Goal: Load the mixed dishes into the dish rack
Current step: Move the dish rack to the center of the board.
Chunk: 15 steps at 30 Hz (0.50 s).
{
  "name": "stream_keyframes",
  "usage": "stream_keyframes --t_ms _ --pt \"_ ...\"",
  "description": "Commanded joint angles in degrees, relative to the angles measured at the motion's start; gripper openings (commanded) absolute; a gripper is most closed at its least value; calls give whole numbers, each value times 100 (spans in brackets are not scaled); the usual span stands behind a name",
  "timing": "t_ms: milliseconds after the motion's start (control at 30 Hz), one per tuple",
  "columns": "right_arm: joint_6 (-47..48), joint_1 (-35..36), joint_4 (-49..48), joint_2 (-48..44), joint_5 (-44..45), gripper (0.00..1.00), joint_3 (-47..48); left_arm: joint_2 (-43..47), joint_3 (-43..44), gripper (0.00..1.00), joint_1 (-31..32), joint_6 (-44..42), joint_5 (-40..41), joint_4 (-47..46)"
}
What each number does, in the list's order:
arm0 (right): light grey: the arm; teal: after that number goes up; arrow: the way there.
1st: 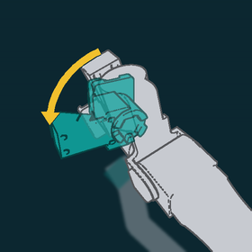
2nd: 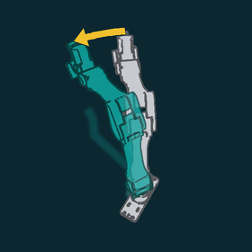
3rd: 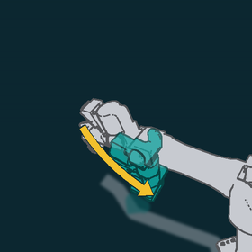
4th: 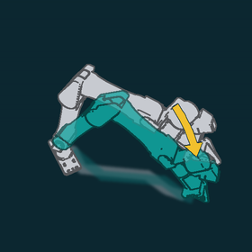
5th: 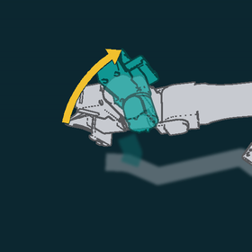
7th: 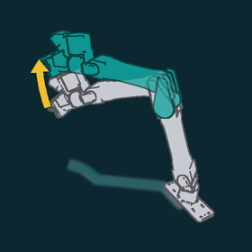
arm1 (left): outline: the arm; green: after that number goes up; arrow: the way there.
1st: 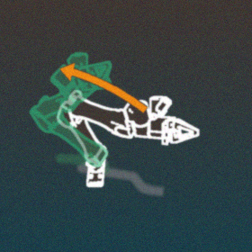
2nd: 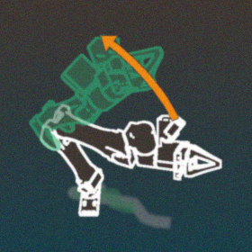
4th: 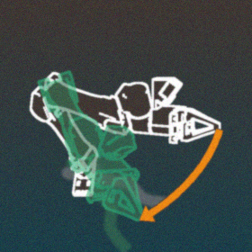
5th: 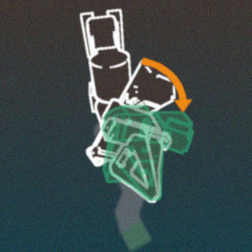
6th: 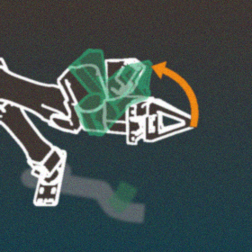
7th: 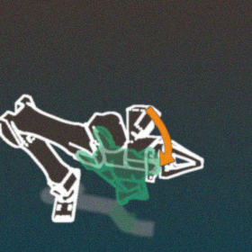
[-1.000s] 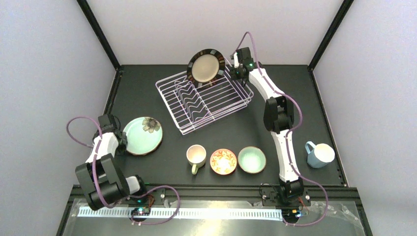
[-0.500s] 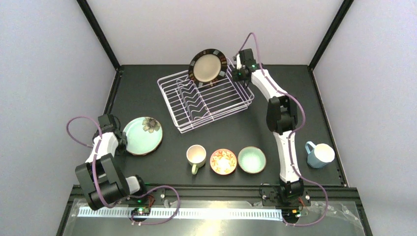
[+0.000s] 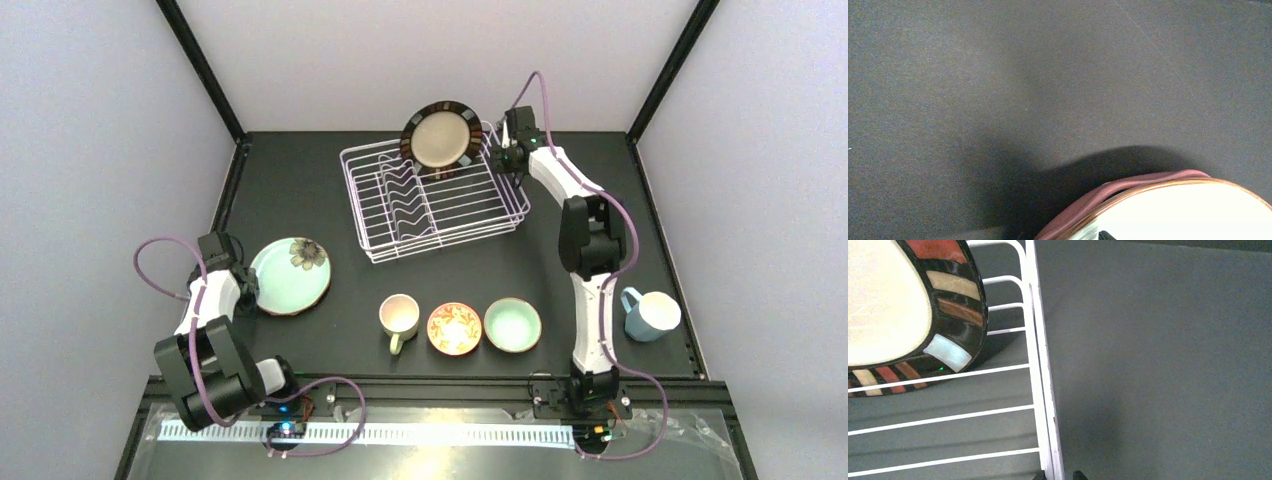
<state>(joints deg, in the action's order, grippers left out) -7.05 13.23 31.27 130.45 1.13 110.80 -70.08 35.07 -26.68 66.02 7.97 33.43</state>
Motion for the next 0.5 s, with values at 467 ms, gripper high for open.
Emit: stream_keyframes --t_ms 467 --pt "-61 -574 -43 -649 553 31 -709 318 -40 84 113 77 -234 -38"
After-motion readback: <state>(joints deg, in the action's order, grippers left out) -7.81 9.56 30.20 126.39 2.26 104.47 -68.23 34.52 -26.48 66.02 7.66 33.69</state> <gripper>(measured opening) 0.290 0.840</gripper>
